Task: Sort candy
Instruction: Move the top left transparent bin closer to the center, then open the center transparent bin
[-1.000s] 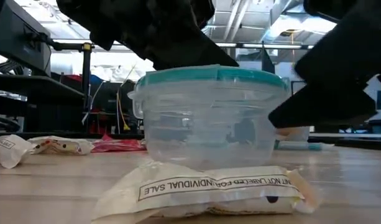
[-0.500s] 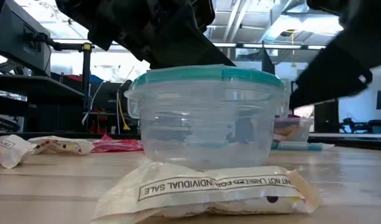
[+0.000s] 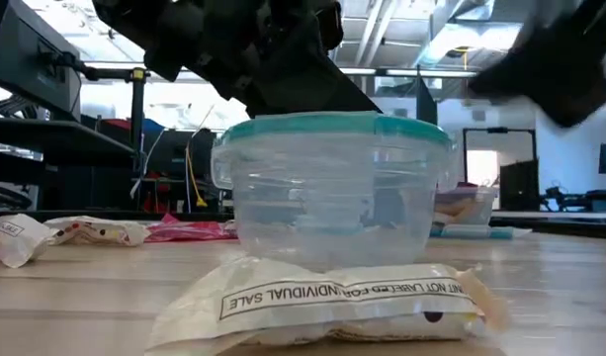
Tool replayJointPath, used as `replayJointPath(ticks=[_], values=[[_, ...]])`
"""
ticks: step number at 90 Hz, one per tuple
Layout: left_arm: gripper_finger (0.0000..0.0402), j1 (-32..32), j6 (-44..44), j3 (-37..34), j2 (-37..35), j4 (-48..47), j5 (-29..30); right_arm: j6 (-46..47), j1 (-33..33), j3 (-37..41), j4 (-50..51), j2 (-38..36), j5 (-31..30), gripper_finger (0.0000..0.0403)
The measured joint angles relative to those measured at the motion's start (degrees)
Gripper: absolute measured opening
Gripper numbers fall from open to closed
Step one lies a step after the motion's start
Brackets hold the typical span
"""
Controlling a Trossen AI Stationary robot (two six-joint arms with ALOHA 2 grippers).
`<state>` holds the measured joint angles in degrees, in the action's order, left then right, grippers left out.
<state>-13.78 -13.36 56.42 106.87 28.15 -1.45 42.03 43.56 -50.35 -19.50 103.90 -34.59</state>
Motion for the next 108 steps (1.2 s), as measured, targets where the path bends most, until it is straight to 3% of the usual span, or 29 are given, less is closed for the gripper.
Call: replayJointPath(ticks=[54,69,79,94,108], values=[[0.0219,-2.6,0.0,2.9,-0.1,-5.8,0.0,1.6,-4.1,0.0,16.7,-1.9,-3.1,0.0255],[0.0219,-2.7,0.0,2.9,-0.1,-5.8,0.0,1.4,-4.7,0.0,18.3,-2.4,-2.5,0.0255],[0.0219,-2.7,0.0,2.9,-0.1,-5.7,-0.1,2.7,-3.8,0.0,19.0,-4.0,1.2,0.0255],[0.0219,-2.7,-1.3,3.4,-0.1,-4.8,-0.3,4.9,1.0,0.0,11.1,-4.1,5.7,0.0255],[0.0219,-3.1,-0.4,4.7,-0.1,-4.8,-0.2,4.6,3.3,0.0,-0.5,2.9,-0.6,0.0255]])
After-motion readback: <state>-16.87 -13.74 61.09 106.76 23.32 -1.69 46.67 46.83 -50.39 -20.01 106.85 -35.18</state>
